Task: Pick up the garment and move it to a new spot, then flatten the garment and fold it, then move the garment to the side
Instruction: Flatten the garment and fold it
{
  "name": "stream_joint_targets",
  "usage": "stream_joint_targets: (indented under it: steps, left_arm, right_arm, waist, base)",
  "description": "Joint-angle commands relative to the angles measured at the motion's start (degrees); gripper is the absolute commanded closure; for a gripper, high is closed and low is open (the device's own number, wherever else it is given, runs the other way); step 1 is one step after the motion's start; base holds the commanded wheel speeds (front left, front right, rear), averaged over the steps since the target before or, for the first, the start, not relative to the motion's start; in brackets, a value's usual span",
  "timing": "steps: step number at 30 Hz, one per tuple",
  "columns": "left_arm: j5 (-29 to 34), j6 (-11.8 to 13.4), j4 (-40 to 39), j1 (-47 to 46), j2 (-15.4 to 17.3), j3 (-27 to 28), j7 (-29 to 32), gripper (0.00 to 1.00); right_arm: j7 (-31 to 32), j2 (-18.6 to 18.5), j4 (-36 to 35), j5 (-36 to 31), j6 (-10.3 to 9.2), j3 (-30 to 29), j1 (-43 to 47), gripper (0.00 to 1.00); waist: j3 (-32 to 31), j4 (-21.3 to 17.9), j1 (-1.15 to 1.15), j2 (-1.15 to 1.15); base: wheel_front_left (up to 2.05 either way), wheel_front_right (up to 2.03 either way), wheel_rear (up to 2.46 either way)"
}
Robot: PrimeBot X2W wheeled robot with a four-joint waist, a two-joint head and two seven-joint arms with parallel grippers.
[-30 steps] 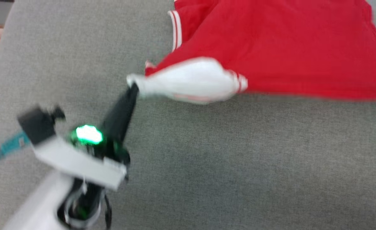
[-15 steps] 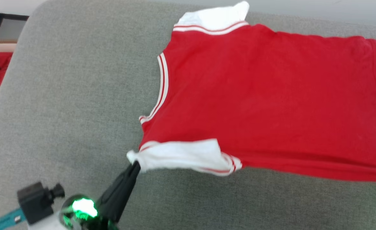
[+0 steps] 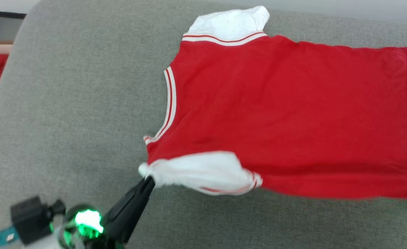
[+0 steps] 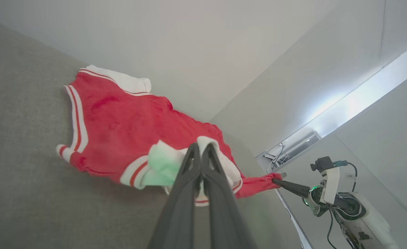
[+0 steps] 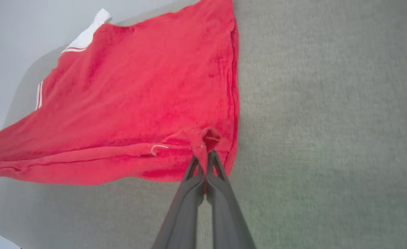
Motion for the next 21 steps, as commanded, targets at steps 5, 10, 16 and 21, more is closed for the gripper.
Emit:
stream_joint_targets:
  steps: [5,10,16,21]
  left_arm:
    - [-2.88,0.13,3.61,-10.29,-0.02,-3.39,0.16,1.0]
    - [-6.03,0.12,9.48,-20.68,-0.16,-6.12,0.4,1.0]
    - [-10.93,0.12,17.92,-31.28,-2.74,-9.66,0.18,1.0]
    - [-12.81,0.12,23.56,-34.74,-4.1,-11.3,0.1,1.0]
  right_arm:
    - [0.44,-1.21,4.56,-1.26,-0.06,3.0,-10.67,1.0]
    - [0.85,-2.49,10.69,-3.2,-0.05,6.59,-20.26,1.0]
    - [-0.09,-3.34,17.9,-4.79,-0.05,8.97,-27.69,1.0]
    - [-1.2,-3.46,20.45,-4.94,-0.05,9.97,-28.71,1.0]
  waist:
    - [1.55,-0.7,0.0,0.0]
    - [3.37,-0.68,0.0,0.0]
    - [6.06,-0.23,0.0,0.0]
    - [7.29,-0.11,0.0,0.0]
  base:
    - [0.0,0.0,0.0]
    - [0.0,0.0,0.0]
    - [0.0,0.0,0.0]
    - [0.0,0.0,0.0]
